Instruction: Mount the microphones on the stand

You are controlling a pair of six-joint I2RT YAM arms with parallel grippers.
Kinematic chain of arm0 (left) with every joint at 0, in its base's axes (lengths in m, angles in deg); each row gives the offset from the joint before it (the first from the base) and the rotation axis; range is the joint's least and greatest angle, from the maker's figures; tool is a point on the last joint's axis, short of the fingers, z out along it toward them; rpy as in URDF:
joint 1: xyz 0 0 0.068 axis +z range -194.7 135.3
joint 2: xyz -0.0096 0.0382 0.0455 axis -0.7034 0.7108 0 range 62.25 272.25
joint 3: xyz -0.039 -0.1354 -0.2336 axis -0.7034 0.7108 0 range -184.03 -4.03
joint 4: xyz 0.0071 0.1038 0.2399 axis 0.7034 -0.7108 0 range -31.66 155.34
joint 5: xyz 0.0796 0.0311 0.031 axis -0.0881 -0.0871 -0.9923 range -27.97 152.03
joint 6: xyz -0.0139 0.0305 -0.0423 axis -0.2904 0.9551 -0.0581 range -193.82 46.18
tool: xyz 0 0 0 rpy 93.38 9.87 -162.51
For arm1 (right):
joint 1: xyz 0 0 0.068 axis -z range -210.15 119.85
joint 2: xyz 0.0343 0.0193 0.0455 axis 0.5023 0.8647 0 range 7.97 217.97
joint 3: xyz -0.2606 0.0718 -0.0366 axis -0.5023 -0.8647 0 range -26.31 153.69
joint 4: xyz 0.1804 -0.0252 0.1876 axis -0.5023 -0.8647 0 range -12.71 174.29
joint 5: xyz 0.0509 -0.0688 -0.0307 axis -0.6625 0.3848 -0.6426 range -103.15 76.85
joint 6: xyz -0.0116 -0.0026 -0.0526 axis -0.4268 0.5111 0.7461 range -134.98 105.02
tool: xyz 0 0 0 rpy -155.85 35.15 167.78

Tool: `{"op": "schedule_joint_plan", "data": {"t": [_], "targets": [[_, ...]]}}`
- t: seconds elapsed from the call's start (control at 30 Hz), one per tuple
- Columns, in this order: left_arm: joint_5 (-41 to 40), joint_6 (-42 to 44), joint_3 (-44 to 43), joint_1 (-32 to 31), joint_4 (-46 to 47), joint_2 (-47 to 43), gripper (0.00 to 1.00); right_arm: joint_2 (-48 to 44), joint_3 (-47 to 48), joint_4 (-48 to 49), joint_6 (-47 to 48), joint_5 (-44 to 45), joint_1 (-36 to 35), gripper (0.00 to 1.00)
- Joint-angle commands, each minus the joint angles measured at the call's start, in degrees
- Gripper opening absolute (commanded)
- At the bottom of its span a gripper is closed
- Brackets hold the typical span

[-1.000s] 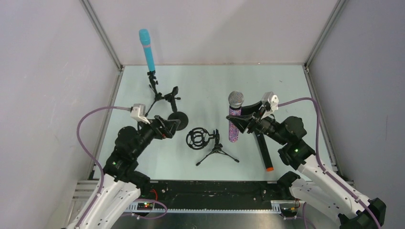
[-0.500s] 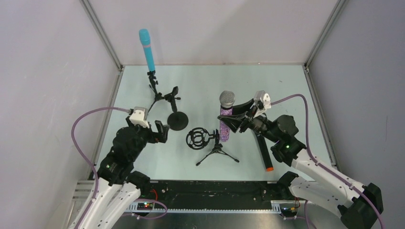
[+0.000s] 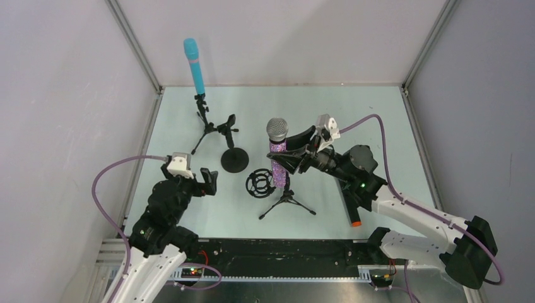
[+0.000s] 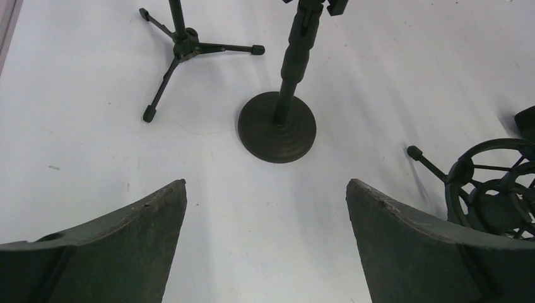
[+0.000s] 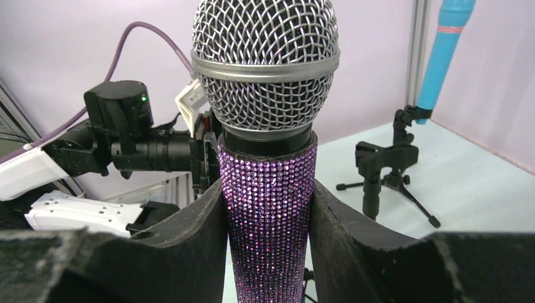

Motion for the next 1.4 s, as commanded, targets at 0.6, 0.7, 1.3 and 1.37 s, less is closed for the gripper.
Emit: {"op": "schedule_joint_plan", "data": {"t": [0.6, 0.7, 1.3, 1.37], "targets": [[0.7, -2.6, -1.0, 0.4, 1.3, 10.4, 1.0, 13.0, 7.2, 19.0, 2.5, -3.1, -5.1, 0.0], [2.8, -2.6, -1.1, 0.4, 1.3, 10.6, 1.0, 15.0, 8.5, 19.3, 2.7, -4.6, -5.8, 0.0], [4.2, -2.5, -1.0, 0.3, 1.4, 11.2, 1.0, 17.3, 9.3, 15.3, 9.2, -3.7, -6.3, 0.0], [4.3, -2.5, -1.0, 0.3, 1.4, 11.3, 1.0, 17.7, 9.3, 15.4, 9.2, -3.8, -6.2, 0.0]]}}
